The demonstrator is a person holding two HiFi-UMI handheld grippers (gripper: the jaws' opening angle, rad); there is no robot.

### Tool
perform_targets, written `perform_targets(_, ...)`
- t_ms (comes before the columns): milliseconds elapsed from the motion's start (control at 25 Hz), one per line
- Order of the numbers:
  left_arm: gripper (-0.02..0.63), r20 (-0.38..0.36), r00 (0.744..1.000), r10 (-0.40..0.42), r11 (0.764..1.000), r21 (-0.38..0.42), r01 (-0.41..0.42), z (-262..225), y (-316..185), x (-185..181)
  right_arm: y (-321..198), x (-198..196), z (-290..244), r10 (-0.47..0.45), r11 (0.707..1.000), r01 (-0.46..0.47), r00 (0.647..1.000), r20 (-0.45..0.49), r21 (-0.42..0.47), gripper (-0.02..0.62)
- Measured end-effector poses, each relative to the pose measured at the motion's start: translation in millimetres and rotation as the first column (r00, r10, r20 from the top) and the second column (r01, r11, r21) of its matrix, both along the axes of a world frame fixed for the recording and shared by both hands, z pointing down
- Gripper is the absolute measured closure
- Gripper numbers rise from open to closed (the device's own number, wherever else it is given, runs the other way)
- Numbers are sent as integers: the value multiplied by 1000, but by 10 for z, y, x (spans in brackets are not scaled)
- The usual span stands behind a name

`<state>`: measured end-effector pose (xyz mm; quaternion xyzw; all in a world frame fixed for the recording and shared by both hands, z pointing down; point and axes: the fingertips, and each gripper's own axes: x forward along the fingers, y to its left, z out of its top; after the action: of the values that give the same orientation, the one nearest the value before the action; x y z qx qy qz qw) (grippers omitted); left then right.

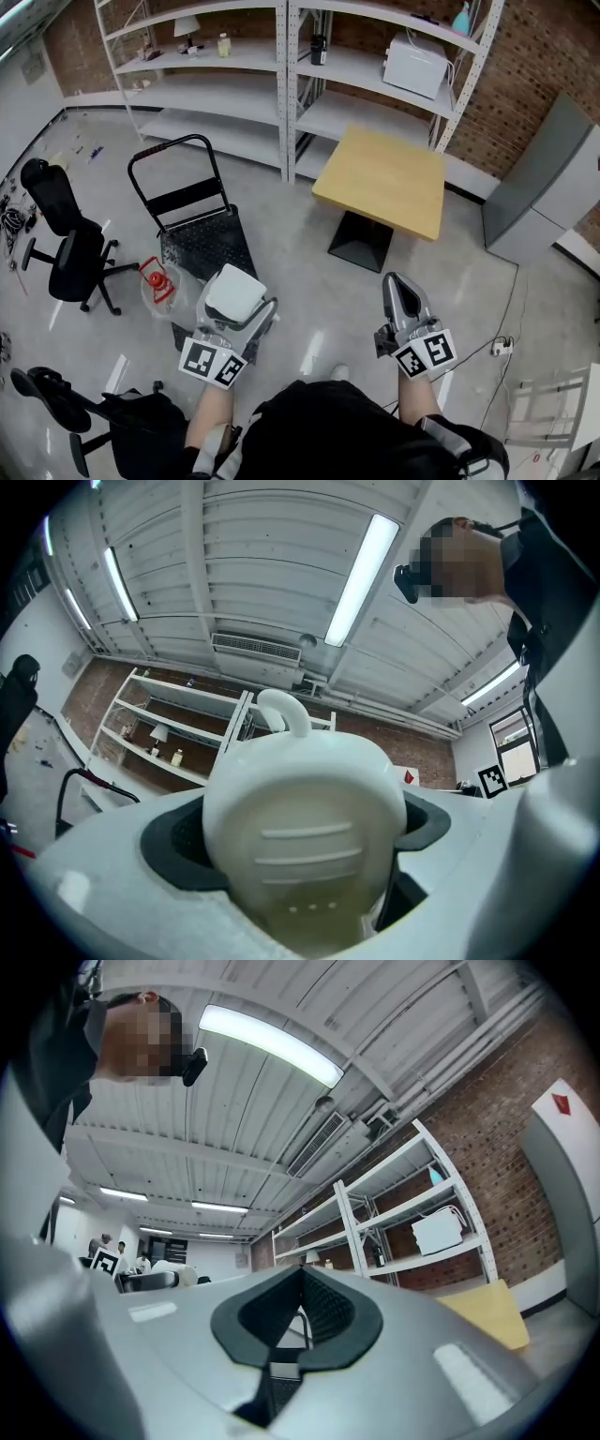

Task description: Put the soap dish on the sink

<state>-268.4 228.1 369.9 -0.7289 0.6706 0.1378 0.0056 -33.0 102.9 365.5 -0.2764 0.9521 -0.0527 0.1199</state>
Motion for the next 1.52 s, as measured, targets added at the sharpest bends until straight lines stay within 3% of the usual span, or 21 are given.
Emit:
perform_targets(440, 97, 28, 994, 105, 994, 8, -105, -105, -929, 661, -774, 868, -62, 135, 991, -135, 990, 45, 11, 589)
perform_targets(1160, 97, 1, 975, 221, 975, -38, -221, 106, -2137, 1742, -1582, 2050, 250, 230, 972, -229, 973, 13, -47, 589)
perform_targets(1520, 97, 20, 954, 301, 952, -69, -299, 170, -2616, 2006, -1828, 2386, 359, 311, 948, -309, 950, 16, -79, 589)
